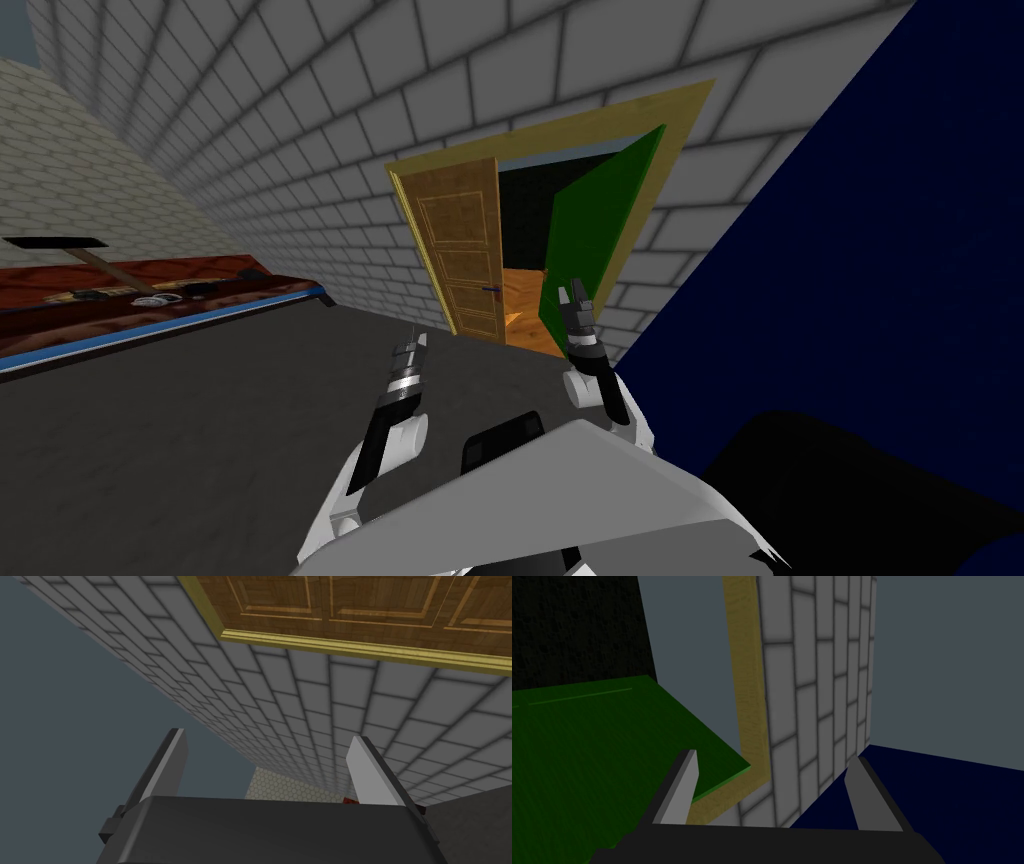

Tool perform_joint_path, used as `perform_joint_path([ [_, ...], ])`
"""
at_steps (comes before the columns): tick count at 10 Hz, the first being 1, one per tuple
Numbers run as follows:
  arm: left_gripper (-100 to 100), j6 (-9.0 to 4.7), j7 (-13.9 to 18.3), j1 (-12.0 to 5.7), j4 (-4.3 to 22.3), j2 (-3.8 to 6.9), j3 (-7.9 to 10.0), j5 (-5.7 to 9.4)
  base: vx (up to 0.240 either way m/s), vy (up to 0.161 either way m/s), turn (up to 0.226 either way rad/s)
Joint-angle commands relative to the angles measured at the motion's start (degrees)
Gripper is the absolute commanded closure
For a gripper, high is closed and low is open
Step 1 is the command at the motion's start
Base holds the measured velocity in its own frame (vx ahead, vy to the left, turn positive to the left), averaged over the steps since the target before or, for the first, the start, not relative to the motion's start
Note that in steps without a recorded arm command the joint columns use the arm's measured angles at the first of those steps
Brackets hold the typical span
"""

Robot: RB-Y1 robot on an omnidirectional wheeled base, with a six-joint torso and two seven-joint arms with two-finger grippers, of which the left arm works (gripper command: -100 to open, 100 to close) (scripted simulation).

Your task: Push the door open

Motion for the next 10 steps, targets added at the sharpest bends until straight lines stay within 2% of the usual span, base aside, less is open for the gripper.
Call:
perform_joint_path([
  [1, -100, 0.22, 0.34, -1.97, 2.71, 0.5, -0.23, 0.08, 0.093, 0.017, -0.051],
  [3, -100, -0.03, 0.79, -4.59, 6.13, 0.95, -0.56, 0.16, 0.102, 0.028, -0.072],
  [4, -100, -0.03, 0.79, -4.59, 6.86, 0.95, -0.56, 0.16, 0.066, 0.022, -0.02],
  [6, -100, -0.29, 1.25, -7.24, 10.67, 1.39, -0.89, 0.24, 0.059, 0.012, -0.053],
  [7, -100, -0.29, 1.25, -7.24, 11.06, 1.39, -0.89, 0.24, 0.054, 0.012, -0.032],
  [8, -100, -0.42, 1.49, -8.64, 12.91, 1.56, -1.07, 0.28, 0.05, 0.013, -0.048],
  [9, -100, -0.42, 1.49, -8.64, 13.28, 1.56, -1.07, 0.28, 0.04, 0.013, -0.028],
  [10, -100, -0.56, 1.73, -10.04, 15.39, 1.73, -1.25, 0.32, 0.05, 0.014, -0.045],
])
